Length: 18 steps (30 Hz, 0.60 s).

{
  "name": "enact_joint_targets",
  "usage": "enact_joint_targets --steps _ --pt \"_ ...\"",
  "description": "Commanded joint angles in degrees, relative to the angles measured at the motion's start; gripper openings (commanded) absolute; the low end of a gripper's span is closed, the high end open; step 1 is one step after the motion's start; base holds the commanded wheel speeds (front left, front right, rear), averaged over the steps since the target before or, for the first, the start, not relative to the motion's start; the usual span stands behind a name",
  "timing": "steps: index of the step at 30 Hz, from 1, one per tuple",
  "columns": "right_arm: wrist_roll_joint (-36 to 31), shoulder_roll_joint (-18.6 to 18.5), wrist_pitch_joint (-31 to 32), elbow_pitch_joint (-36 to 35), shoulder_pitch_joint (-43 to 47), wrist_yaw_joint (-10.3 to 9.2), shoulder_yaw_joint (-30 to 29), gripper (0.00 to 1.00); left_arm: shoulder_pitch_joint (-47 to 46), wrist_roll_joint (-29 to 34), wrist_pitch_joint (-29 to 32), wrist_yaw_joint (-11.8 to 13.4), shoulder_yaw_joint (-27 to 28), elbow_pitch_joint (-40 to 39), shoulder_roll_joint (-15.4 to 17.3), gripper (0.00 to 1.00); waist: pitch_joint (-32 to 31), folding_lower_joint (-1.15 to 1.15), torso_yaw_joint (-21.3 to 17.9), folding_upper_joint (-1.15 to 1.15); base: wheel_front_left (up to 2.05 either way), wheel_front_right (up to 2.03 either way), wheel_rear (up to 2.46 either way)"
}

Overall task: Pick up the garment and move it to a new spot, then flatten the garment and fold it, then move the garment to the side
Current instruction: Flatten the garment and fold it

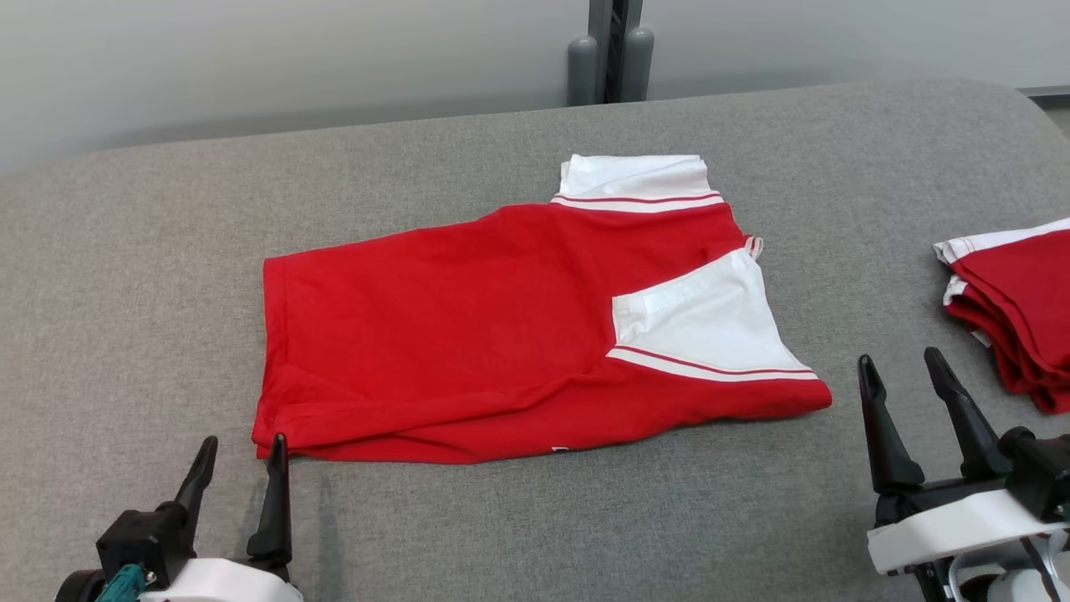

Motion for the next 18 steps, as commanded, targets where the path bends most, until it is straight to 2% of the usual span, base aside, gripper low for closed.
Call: enact_joint_targets --steps 1,13,18 --pt "-0.5 0.1 0.4 0.8 0.8 -0.02 0.1 1.0 0.1 -0.9 0.4 -0.9 -0.4 1.3 -0.3 1.0 1.0 0.0 0.1 0.0 0.0 0.0 0.0" --pt "0.8 0.9 0.3 9.5 -5.3 -0.02 4.0 1.0 -8.3 -3.5 -1.6 -6.1 -1.1 13.8 -1.6 1.0 6.8 0.0 -0.1 0.0 0.0 0.0 0.0" --pt "1.8 1.1 0.3 13.2 -8.2 -0.02 5.5 1.0 -10.4 -4.5 -2.3 -7.6 -1.0 16.7 -2.0 1.0 7.8 0.0 -0.2 0.0 0.0 0.0 0.0"
